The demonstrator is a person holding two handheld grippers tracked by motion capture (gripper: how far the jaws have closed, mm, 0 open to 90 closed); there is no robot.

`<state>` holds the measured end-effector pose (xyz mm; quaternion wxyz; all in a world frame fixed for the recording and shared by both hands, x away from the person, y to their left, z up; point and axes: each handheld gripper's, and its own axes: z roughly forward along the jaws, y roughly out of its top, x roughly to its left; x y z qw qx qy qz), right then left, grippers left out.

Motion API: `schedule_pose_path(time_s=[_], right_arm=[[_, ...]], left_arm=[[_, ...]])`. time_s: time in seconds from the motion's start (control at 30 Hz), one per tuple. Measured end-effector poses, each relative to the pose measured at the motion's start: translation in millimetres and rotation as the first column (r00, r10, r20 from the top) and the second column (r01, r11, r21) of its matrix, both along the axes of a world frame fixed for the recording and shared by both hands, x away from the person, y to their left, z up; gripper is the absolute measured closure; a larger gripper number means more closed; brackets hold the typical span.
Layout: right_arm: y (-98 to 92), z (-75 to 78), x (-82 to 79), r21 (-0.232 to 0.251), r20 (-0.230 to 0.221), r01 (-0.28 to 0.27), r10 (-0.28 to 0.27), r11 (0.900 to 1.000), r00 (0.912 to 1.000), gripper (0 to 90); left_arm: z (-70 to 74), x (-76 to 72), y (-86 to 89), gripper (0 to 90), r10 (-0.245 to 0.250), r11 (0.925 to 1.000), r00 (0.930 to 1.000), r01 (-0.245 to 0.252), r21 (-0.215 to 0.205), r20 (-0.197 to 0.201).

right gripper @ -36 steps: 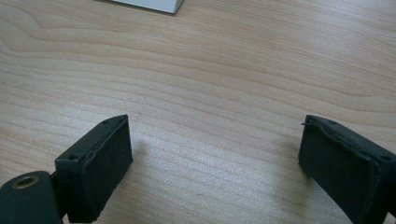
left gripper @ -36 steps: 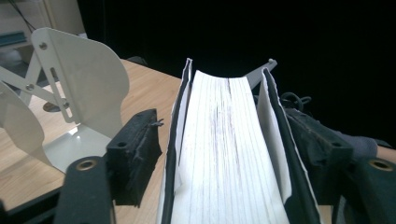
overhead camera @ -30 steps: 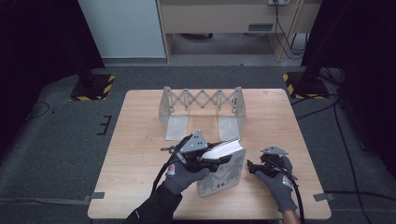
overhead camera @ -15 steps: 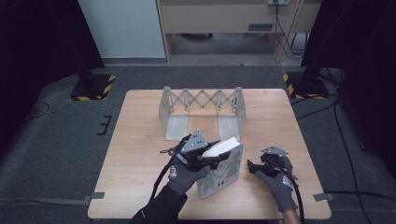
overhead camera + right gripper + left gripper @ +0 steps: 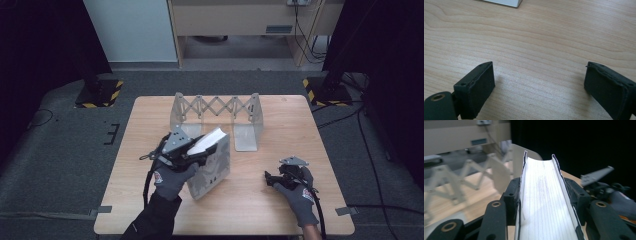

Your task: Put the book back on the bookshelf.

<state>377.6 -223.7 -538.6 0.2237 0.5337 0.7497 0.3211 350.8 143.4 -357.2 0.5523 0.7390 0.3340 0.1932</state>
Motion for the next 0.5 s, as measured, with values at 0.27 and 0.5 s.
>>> schedule_pose_path(time_s=[0.27,0.5], right_arm=[[0.1,0.0,0.0,0.000,0.000,0.000,0.000,1.000,1.0000,9.8],[0.1,-0.1,0.1,-0.002,0.001,0.002,-0.002,1.000,1.0000,9.7]], left_arm=[[7.4,28.3,39.4,52.2,0.183,0.9829,0.9829,-0.184,0.013,0.018],[12.4,56.0,58.4,52.3,0.292,0.9564,0.9564,-0.292,0.002,0.004]])
